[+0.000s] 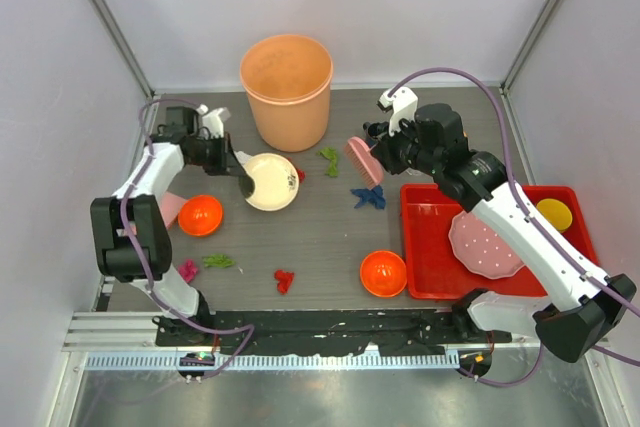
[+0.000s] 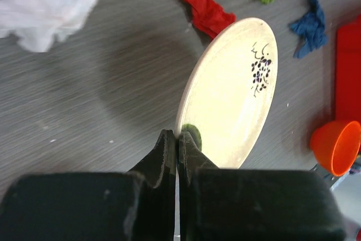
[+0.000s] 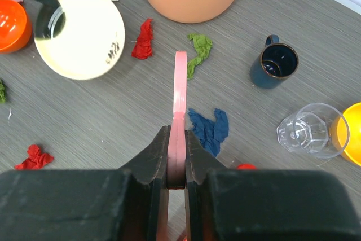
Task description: Sweep away the paper scraps from the table
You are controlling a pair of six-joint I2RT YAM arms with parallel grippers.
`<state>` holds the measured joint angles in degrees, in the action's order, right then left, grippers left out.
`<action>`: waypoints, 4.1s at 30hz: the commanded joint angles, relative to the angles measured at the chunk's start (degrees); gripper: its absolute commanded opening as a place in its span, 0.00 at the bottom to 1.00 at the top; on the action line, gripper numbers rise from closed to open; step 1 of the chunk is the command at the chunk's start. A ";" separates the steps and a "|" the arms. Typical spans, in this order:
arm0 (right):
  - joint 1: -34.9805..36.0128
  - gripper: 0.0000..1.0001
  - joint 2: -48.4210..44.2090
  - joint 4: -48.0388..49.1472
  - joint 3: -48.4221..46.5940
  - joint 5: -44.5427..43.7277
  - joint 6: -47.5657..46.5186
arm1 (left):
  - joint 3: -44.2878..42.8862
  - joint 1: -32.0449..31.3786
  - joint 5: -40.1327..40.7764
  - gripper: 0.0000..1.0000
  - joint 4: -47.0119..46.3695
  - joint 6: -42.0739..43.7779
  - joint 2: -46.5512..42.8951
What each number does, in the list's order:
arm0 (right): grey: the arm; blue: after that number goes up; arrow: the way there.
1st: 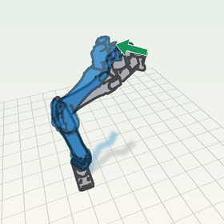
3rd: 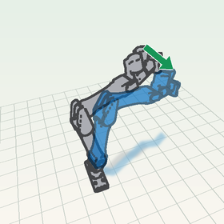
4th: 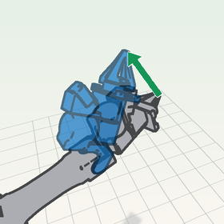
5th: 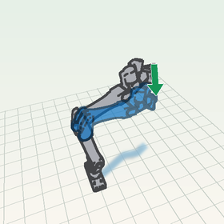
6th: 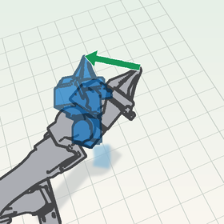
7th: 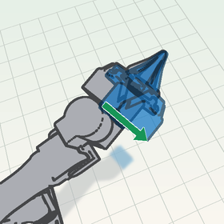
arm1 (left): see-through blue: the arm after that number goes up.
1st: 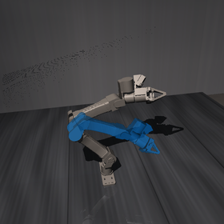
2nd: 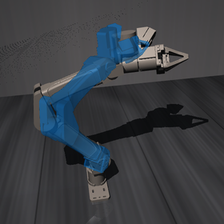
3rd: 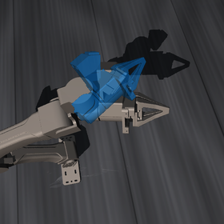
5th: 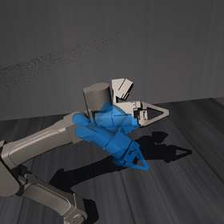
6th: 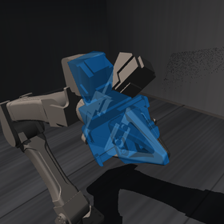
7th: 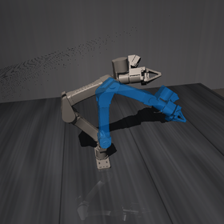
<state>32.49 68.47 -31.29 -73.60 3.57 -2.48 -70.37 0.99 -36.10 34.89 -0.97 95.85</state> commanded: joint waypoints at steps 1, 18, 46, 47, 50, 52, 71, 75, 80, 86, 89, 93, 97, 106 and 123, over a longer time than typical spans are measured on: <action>-0.15 0.01 -1.94 2.11 -2.25 0.47 -0.07 | -2.23 6.90 -6.35 0.00 0.18 -0.69 -5.06; -0.15 0.01 0.09 2.02 -2.77 3.28 -0.16 | -3.98 25.28 24.41 0.00 -22.85 -18.80 -0.15; -0.15 0.01 -0.35 1.23 -4.53 5.48 0.64 | -16.38 29.33 21.95 0.27 -13.10 -23.02 22.19; -0.15 0.01 -0.53 1.14 -4.44 5.48 0.72 | -16.29 29.33 21.77 0.29 -12.84 -22.85 22.01; -0.15 0.01 -1.14 0.88 -4.18 5.74 0.81 | -15.42 29.24 20.98 0.38 -12.31 -22.15 20.17; -0.15 0.01 -1.58 0.79 -3.83 5.74 0.72 | -14.36 29.15 19.49 0.43 -12.04 -21.70 18.76; -0.15 0.01 -4.39 0.88 -0.93 5.48 1.25 | -8.14 18.26 5.40 0.66 33.56 48.06 0.30; -0.15 0.01 -5.10 1.58 0.74 5.74 1.08 | -3.99 18.08 8.58 0.69 29.72 50.37 -0.49; -0.15 0.01 -5.36 1.41 1.09 6.80 0.55 | -2.76 17.99 8.15 0.68 26.46 50.10 -0.23; -0.15 0.01 -5.45 1.49 1.36 6.71 -0.24 | 0.49 16.58 12.89 0.61 21.89 49.58 2.05; -0.15 0.01 -4.84 1.49 1.10 7.06 -0.42 | 0.67 16.58 14.65 0.58 20.57 49.05 3.81; -0.15 0.01 -3.78 1.76 0.74 7.94 -0.42 | -0.47 16.50 12.20 0.54 21.52 48.26 3.90; -0.15 0.01 -3.17 1.76 0.48 7.94 -0.51 | -0.82 15.71 8.85 0.54 23.29 48.87 -0.83; -0.15 0.01 -2.37 2.28 0.30 8.99 -0.60 | 0.24 12.19 8.24 0.56 24.69 50.11 -6.56; -0.15 0.01 -3.08 1.85 0.65 9.08 -0.59 | 4.36 10.69 14.91 0.70 18.03 48.09 1.44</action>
<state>32.49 66.39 -31.77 -72.29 11.97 -2.70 -68.23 12.47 -22.04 55.92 48.18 97.97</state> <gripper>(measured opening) 0.156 0.722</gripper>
